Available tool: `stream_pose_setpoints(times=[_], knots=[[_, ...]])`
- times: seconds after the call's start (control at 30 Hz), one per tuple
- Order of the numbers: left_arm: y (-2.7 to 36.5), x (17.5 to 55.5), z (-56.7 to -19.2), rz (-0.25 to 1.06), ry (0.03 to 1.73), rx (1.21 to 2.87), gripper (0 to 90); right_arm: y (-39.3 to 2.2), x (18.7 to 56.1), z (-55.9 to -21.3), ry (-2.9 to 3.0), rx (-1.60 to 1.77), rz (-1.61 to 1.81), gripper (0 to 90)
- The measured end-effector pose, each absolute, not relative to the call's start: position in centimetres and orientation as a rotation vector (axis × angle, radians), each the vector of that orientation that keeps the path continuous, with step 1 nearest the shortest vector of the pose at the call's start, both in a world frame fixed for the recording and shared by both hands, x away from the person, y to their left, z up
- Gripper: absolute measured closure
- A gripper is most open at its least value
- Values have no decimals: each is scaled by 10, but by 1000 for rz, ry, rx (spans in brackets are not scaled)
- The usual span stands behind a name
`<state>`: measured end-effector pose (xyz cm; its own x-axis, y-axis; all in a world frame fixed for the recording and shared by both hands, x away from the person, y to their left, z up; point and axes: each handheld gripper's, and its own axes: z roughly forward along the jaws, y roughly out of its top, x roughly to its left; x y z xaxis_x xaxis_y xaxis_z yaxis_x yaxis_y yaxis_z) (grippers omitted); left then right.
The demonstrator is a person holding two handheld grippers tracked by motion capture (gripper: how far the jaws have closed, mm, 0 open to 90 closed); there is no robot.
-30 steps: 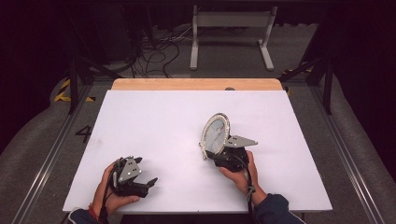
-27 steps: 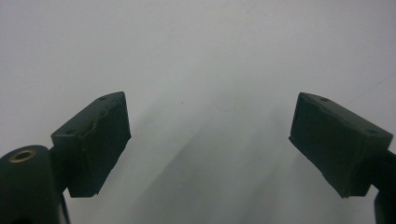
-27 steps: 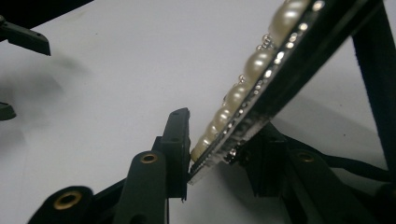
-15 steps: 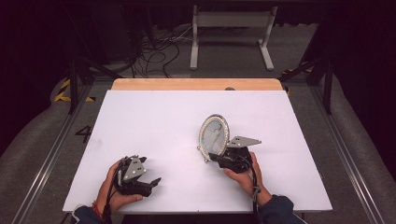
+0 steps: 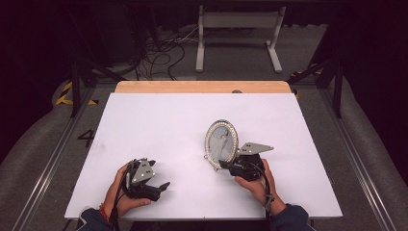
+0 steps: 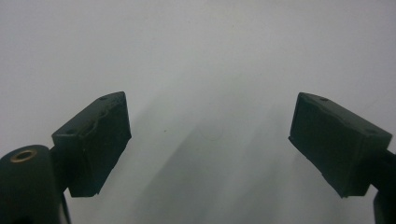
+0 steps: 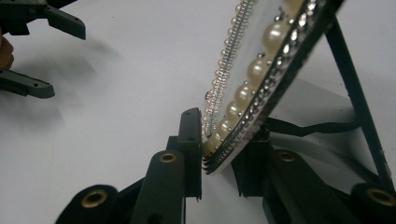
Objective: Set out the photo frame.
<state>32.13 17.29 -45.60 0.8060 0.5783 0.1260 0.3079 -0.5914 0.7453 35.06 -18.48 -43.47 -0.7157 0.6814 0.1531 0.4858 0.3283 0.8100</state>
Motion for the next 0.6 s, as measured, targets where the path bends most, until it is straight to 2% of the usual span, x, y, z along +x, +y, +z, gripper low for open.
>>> stream_pose_setpoints(times=[0.13, 0.33, 0.4, 0.6], knots=[[172, 321, -454, 474, 656, 2228, 130, -183, 350, -434, 2329, 1054, 1356, 680], [169, 323, -456, 489, 666, 2245, 133, -171, 349, -445, 2243, 1117, 1419, 638], [169, 323, -456, 489, 659, 2252, 133, -168, 350, -447, 2231, 1120, 1410, 649], [169, 323, -458, 470, 656, 2254, 130, -169, 355, -452, 2204, 1163, 1439, 761]])
